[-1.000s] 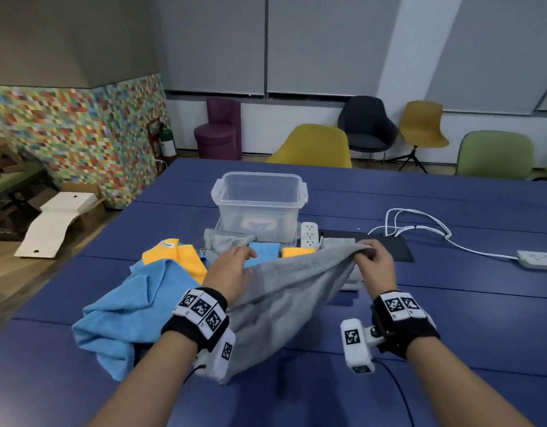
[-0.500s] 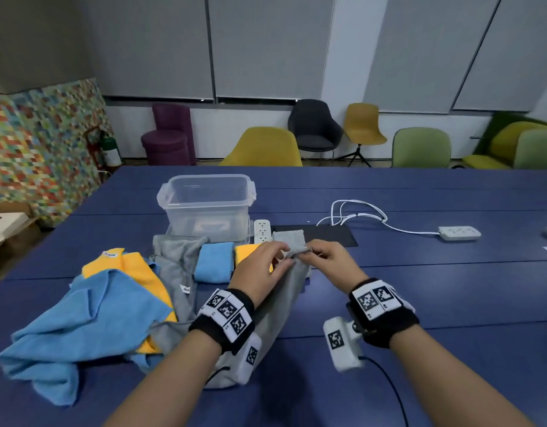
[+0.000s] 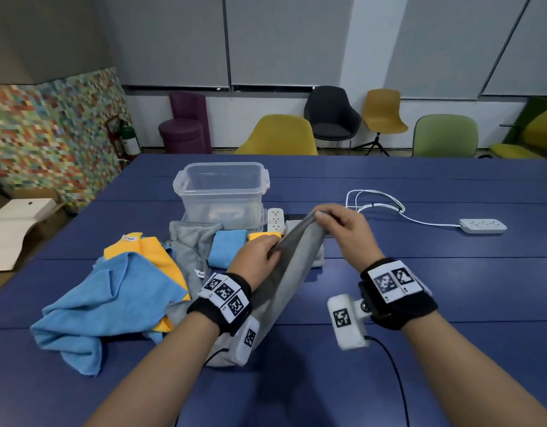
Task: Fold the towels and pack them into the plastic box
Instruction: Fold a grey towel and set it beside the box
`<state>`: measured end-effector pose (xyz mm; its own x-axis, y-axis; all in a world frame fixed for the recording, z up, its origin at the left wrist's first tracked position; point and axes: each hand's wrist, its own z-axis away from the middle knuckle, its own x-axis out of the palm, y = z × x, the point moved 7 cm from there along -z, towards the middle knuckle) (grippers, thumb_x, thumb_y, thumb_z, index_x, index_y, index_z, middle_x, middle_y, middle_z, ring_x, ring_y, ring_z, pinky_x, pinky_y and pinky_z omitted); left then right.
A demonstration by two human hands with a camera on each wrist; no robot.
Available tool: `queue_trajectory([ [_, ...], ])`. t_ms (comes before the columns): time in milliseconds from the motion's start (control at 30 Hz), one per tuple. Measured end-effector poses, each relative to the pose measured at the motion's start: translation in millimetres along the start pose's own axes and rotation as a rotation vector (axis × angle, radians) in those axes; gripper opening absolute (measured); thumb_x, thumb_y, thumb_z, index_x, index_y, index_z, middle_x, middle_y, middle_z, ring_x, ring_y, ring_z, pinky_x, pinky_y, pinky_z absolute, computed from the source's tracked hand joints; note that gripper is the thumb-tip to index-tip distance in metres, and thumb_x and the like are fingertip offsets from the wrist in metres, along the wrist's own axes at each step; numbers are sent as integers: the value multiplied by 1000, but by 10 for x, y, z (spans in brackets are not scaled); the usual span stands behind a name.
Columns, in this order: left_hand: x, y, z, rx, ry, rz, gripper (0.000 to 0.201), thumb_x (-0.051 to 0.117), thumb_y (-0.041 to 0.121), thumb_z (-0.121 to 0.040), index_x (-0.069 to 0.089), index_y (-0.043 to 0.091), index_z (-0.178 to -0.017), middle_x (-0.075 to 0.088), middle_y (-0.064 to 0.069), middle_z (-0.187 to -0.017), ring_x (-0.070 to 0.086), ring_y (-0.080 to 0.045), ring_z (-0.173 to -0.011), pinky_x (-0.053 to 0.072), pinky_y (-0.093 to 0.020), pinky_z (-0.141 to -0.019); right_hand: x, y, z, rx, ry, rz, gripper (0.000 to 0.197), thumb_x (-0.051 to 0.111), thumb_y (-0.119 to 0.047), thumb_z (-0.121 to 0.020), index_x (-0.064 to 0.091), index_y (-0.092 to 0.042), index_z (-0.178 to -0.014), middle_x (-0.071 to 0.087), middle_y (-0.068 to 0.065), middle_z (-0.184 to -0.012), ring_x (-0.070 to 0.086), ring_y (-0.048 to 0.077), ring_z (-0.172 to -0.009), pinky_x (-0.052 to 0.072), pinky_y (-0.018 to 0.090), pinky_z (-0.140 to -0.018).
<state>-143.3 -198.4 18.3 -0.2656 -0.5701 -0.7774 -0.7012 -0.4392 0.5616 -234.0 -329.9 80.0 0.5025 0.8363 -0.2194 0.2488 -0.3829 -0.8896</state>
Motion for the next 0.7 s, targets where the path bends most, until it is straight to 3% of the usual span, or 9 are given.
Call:
queue_trajectory([
  [100,-147,-296,96,-110,42,19,22,53,5,-88,64,6,-107,67,-13,-103,59,-29,-100,45,-35,-84,-332,-342,-79,-140,155,-64,25,50,-4,-92,64,-22,-82,67,-21,-73,59,-7,-73,47,11,-69],
  [167,-339,-509,181,-182,118,45,31,54,-1,-85,62,7,-114,66,-15,-110,60,-30,-105,46,-36,-87,-674,-451,-133,-187,309,-112,29,50,-11,-92,66,-31,-80,67,-20,-73,59,-2,-75,50,18,-71],
  [267,-701,-784,283,-263,245,12,34,52,-5,-84,61,5,-116,65,-18,-112,60,-33,-105,44,-36,-83,-1044,-352,-208,-150,450,-90,23,50,-13,-92,64,-29,-83,65,-22,-70,56,-3,-74,48,23,-73],
  [367,-1047,-881,325,-266,378,37,28,51,-5,-86,64,4,-109,67,-19,-104,62,-34,-99,46,-38,-83,-1127,-143,-210,-92,478,12,18,50,-17,-92,62,-28,-84,64,-19,-72,55,-2,-74,46,24,-73],
  [433,-1250,-816,354,-255,466,108,22,51,0,-90,65,4,-107,67,-14,-101,62,-18,-95,46,-31,-81,-1117,-73,-176,-96,483,32,17,50,-17,-92,61,-29,-84,65,-22,-74,56,-5,-76,45,18,-76],
  [500,-1468,-640,399,-209,580,172,19,50,7,-94,62,2,-107,62,-7,-95,55,14,-81,41,-14,-74,-1153,-94,-145,-111,518,9,18,51,-16,-92,61,-28,-84,64,-29,-71,55,-11,-74,43,11,-74],
  [533,-1568,-521,428,-171,644,201,19,47,8,-96,60,1,-108,60,-3,-92,51,21,-76,38,-6,-69,-1191,-142,-134,-123,542,-5,17,51,-17,-91,61,-29,-83,64,-30,-70,54,-12,-72,42,10,-72],
  [600,-1754,-284,492,-115,756,267,18,41,8,-98,58,4,-103,55,9,-79,48,23,-69,35,0,-65,-1280,-304,-122,-170,584,-25,14,52,-23,-90,60,-30,-81,62,-29,-67,53,-10,-71,42,11,-71],
  [700,-2031,92,575,-8,848,268,26,38,10,-99,48,30,-85,47,17,-71,46,20,-65,34,-2,-64,-1413,-593,-123,-267,619,-82,11,54,-28,-86,61,-30,-78,61,-23,-64,50,-3,-70,42,17,-70],
])
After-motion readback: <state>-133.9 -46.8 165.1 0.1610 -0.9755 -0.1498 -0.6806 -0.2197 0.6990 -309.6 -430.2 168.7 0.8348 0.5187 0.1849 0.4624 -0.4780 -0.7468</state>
